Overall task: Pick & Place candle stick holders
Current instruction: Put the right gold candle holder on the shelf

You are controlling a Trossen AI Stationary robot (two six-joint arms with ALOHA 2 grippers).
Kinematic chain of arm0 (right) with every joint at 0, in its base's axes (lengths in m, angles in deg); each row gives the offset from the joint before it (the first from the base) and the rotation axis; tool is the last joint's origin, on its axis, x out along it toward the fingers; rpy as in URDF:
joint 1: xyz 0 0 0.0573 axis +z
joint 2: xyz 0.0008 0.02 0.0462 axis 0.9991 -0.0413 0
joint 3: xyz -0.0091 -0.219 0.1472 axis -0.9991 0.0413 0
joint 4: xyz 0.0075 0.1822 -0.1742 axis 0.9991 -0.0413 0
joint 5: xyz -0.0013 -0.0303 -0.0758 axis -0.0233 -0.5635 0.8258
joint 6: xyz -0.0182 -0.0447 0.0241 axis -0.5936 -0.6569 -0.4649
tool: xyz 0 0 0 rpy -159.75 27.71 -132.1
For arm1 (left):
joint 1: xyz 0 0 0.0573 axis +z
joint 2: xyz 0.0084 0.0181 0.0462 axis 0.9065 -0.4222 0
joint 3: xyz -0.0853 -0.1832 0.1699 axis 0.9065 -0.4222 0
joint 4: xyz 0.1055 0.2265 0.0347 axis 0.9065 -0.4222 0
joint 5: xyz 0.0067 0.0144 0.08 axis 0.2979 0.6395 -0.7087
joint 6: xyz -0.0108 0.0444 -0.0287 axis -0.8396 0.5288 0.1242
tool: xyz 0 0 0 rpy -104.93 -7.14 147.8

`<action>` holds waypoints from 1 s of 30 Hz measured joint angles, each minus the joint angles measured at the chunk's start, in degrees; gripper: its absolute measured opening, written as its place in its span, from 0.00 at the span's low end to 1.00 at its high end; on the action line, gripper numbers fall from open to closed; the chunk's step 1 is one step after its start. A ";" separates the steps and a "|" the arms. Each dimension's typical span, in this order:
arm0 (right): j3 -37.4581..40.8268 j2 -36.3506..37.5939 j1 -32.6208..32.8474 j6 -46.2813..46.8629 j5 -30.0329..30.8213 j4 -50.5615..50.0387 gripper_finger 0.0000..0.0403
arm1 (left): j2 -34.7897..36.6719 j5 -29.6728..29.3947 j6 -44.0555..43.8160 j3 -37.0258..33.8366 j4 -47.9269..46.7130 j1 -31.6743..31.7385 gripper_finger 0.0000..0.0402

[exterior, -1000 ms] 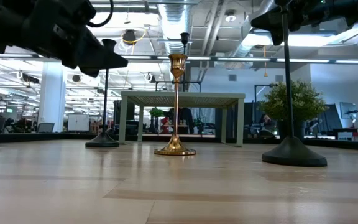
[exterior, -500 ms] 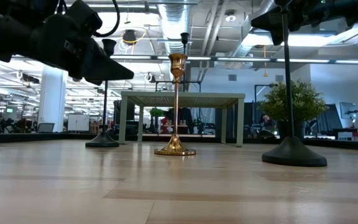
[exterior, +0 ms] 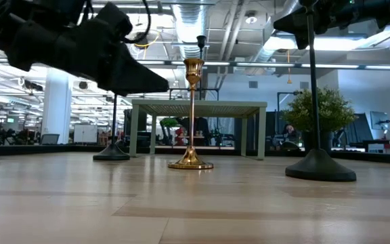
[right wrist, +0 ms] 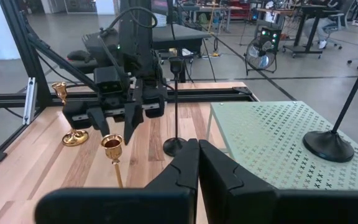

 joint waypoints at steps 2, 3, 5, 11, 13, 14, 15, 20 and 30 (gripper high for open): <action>0.00 0.00 0.00 -0.02 0.00 -0.10 0.00 | -1.50 -0.04 -0.15 1.23 0.01 0.53 0.39; 0.00 0.00 0.00 -0.02 0.00 -0.16 0.00 | -2.21 0.00 -0.19 1.84 0.01 0.80 0.41; 0.00 0.00 0.00 -0.01 -0.02 -0.22 0.00 | -3.54 -0.04 -0.20 3.04 0.05 1.20 0.43; 0.00 0.00 0.00 0.00 -0.02 -0.56 0.00 | -6.40 0.24 -0.21 5.67 0.32 1.39 0.49; 0.00 -0.02 0.00 -0.02 -0.02 -0.55 0.00 | -7.33 1.56 -0.22 6.59 0.47 1.39 0.50; 0.00 -0.01 0.00 -0.02 -0.02 -0.54 0.00 | -7.82 1.96 -0.21 7.08 0.51 1.39 0.50; 0.00 -0.02 0.00 -0.02 -0.02 -0.54 0.00 | -8.21 2.04 -0.22 7.46 0.51 1.39 0.50; 0.00 -0.02 -0.02 -0.02 -0.04 -0.54 0.00 | -9.91 2.08 -0.22 8.89 0.88 1.55 0.51; 0.00 -0.02 -0.02 -0.02 -0.04 -0.81 0.00 | -10.16 2.08 -1.70 9.23 1.31 3.29 0.44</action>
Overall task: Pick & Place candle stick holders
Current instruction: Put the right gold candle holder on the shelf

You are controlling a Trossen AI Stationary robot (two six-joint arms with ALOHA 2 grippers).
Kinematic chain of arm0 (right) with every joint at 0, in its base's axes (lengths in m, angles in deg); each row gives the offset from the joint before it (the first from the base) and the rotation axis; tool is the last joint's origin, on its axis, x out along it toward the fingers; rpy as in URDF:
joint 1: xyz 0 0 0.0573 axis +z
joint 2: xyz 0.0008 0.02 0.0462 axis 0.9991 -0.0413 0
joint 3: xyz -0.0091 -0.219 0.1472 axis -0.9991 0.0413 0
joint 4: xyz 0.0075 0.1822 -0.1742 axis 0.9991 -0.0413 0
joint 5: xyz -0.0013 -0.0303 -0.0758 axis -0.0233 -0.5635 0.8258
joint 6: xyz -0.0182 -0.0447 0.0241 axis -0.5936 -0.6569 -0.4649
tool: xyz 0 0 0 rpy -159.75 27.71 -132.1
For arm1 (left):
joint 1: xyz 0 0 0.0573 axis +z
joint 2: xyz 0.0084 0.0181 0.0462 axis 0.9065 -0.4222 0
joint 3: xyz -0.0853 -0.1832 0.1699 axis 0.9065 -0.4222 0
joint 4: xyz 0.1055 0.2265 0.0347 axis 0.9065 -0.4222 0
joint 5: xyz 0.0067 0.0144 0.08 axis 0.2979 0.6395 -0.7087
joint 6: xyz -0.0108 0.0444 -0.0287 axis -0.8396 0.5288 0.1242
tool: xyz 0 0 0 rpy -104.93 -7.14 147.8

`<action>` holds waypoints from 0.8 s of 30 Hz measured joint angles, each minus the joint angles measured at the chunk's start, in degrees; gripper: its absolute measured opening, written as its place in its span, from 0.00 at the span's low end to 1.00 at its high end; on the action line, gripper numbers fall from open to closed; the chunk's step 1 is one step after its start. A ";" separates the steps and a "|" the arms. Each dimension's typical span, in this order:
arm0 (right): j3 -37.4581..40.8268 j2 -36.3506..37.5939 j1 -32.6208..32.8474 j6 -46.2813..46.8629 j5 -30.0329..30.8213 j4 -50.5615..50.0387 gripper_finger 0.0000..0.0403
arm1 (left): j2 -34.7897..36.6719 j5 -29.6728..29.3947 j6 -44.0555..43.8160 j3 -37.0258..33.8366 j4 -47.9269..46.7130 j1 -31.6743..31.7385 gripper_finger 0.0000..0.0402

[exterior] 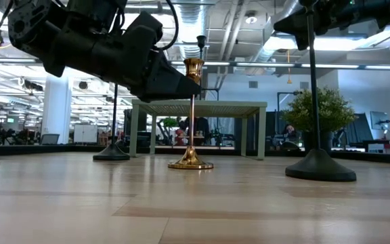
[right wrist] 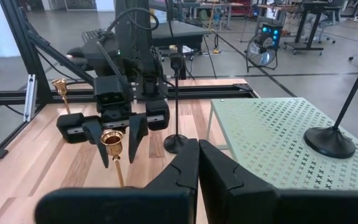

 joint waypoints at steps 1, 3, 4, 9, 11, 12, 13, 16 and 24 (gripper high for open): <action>0.00 0.00 0.01 0.01 0.00 -0.06 0.00 | 0.00 0.00 0.00 -0.01 0.01 0.00 0.42; 0.00 0.00 0.00 0.02 0.00 -0.21 0.00 | 0.00 0.02 0.00 0.00 0.00 -0.02 0.37; 0.00 0.02 0.02 0.00 0.00 -0.23 0.00 | 0.00 0.02 0.00 0.00 0.00 -0.02 0.34; 0.00 0.00 0.01 0.02 -0.01 -0.25 0.00 | 0.00 0.02 0.00 0.00 0.02 -0.02 0.23; 0.00 0.00 0.02 0.02 -0.02 -0.25 0.00 | 0.00 0.04 0.00 0.00 0.02 -0.04 0.20; 0.00 0.02 0.02 0.02 -0.02 -0.25 0.00 | 0.00 0.05 0.01 0.00 0.02 -0.05 0.18; 0.00 0.00 0.00 0.02 0.00 -0.25 0.00 | 0.00 0.07 0.00 0.00 0.02 -0.07 0.17; 0.00 0.01 0.00 0.02 -0.01 -0.25 0.00 | 0.00 0.04 0.02 -0.01 0.04 -0.07 0.13; 0.00 0.00 0.02 0.04 0.00 -0.88 0.00 | 0.00 0.04 0.02 -0.02 0.08 -0.07 0.13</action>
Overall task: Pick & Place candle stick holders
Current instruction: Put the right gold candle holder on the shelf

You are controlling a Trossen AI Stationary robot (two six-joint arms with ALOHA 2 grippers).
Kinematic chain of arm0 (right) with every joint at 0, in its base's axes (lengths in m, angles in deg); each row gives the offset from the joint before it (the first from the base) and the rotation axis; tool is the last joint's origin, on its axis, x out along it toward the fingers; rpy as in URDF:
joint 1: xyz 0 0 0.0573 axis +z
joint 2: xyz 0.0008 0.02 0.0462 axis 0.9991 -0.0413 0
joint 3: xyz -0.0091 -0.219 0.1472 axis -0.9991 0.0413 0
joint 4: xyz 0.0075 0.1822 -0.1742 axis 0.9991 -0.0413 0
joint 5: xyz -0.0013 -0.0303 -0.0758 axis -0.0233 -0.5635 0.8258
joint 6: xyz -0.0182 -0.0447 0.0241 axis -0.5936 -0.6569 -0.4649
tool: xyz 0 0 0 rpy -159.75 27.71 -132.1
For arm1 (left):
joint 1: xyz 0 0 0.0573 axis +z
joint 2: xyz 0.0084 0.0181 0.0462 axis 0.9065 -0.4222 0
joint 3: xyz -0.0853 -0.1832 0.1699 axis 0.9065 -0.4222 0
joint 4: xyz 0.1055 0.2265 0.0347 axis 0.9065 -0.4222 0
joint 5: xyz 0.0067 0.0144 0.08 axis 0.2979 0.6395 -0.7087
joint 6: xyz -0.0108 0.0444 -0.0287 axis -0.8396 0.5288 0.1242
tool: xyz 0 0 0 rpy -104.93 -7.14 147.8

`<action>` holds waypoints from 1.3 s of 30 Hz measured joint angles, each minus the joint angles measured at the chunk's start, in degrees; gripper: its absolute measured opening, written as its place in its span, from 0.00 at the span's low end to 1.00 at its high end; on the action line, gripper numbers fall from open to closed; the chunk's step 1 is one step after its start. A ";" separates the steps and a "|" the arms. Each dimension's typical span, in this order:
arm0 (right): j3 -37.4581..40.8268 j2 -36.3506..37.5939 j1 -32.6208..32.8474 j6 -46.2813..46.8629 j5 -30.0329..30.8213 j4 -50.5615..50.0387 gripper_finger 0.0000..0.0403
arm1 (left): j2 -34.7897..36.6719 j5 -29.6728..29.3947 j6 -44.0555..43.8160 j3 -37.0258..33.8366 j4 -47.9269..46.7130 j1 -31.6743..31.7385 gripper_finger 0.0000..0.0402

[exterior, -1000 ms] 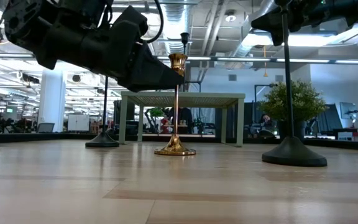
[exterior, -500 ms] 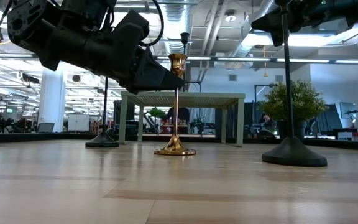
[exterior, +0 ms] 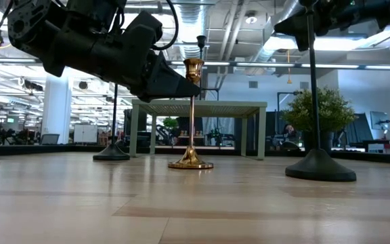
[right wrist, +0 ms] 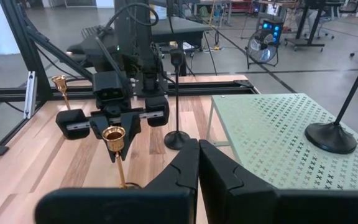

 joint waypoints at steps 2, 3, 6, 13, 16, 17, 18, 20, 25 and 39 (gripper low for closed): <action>0.00 0.00 -0.02 0.00 0.00 -0.27 0.00 | 0.00 0.00 0.00 0.00 0.01 0.00 0.12; 0.00 0.00 0.00 0.00 0.00 -0.33 0.00 | 0.00 -0.01 0.00 0.00 0.01 0.00 0.11; 0.00 0.00 -0.01 0.00 0.00 -0.47 0.00 | 0.00 0.00 0.00 0.00 0.06 0.00 0.09; 0.00 0.00 -0.02 0.04 0.00 -0.47 0.00 | 0.02 3.42 0.04 0.00 0.19 0.04 0.09; 0.00 0.00 0.00 0.02 0.00 -0.47 0.00 | 0.83 4.82 -0.10 -0.06 -0.21 -0.17 0.09; 0.00 0.00 -0.01 0.04 0.00 -0.45 0.00 | 1.13 4.85 -0.48 0.00 -0.16 -0.24 0.09; 0.00 0.00 -0.02 0.04 0.00 -0.46 0.00 | 1.77 4.99 -1.01 0.09 -0.43 -0.29 0.09; 0.00 0.00 -0.02 0.04 0.00 -0.46 0.00 | 3.75 6.33 -1.56 0.12 -0.43 -0.53 0.09; 0.00 0.00 -0.02 0.04 0.00 -0.51 0.00 | 10.20 7.35 -1.67 0.43 -3.48 -1.69 0.09; 0.00 0.00 -0.02 0.04 0.00 -2.52 0.00 | 27.30 0.17 8.07 15.19 -39.18 -1.59 0.09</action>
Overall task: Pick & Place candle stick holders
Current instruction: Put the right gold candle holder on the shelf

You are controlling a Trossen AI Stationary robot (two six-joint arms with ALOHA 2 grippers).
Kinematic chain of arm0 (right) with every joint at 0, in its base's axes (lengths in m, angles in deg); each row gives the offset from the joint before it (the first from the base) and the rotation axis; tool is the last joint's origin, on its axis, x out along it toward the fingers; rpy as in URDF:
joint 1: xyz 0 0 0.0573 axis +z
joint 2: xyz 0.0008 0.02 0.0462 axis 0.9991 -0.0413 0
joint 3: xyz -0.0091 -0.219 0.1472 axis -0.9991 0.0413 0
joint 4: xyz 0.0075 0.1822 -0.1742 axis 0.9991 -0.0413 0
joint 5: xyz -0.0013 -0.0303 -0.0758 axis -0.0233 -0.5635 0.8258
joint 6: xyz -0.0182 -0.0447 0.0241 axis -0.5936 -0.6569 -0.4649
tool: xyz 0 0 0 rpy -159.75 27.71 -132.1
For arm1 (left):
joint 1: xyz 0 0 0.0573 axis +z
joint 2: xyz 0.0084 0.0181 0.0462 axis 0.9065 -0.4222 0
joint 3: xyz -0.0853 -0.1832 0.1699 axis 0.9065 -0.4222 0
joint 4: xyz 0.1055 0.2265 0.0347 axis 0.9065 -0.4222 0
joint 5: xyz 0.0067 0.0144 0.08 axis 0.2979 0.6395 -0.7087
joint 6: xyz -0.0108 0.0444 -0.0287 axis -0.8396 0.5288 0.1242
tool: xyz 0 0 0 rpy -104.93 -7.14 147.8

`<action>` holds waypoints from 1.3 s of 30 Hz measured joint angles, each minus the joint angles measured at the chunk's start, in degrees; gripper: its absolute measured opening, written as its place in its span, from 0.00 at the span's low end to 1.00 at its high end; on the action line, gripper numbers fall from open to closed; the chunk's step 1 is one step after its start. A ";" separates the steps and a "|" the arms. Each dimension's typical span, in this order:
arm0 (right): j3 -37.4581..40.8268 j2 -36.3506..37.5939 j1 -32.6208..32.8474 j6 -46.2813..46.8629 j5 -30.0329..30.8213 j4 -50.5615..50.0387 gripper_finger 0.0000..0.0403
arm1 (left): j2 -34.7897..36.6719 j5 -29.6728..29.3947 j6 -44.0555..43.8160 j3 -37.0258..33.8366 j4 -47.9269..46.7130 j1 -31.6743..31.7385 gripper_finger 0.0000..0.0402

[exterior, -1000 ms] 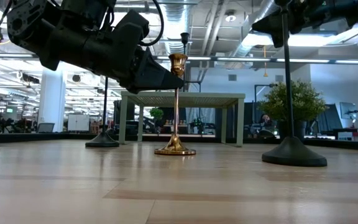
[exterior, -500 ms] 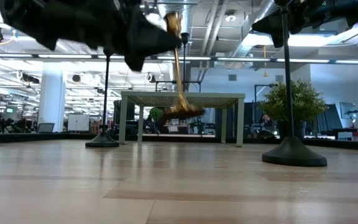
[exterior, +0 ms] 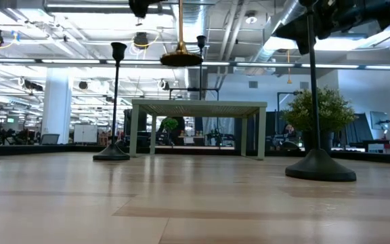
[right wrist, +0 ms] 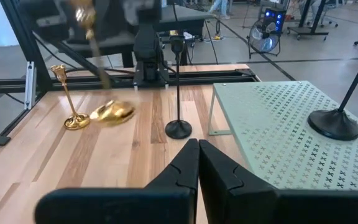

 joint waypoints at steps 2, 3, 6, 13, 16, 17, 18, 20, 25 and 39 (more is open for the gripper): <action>0.00 0.00 0.01 0.00 0.00 -0.30 0.00 | 1.19 -2.36 3.49 2.39 -3.24 0.94 0.09; 0.00 0.00 0.00 0.00 0.00 -0.34 0.00 | 1.81 -2.95 5.01 3.32 -4.10 1.62 0.09; 0.00 0.00 0.00 0.00 0.00 -0.55 0.00 | 3.68 -3.05 9.01 5.50 -4.00 4.88 0.09; 0.00 0.00 0.00 0.00 0.00 -0.53 0.00 | 6.10 -1.99 10.52 6.80 -4.12 17.05 0.09; 0.00 0.00 0.00 0.00 0.00 -0.56 0.00 | 5.06 2.66 8.99 6.82 -4.03 22.69 0.09; 0.00 0.00 0.00 0.00 0.00 -0.56 0.00 | 4.51 4.50 8.21 6.82 -4.06 24.48 0.09; 0.00 0.00 0.00 0.00 0.00 -0.56 0.00 | 3.80 6.15 7.20 6.82 -4.06 26.08 0.09; 0.00 0.00 0.00 0.00 0.00 -0.56 0.00 | 2.35 8.83 5.79 6.82 -4.02 29.07 0.09; 0.00 0.00 0.01 0.00 0.00 -0.56 0.00 | -0.99 14.52 2.39 7.46 -3.98 34.34 0.09; 0.00 0.00 0.00 0.00 0.00 -0.86 0.00 | -9.54 19.04 0.67 11.46 -3.65 37.59 0.09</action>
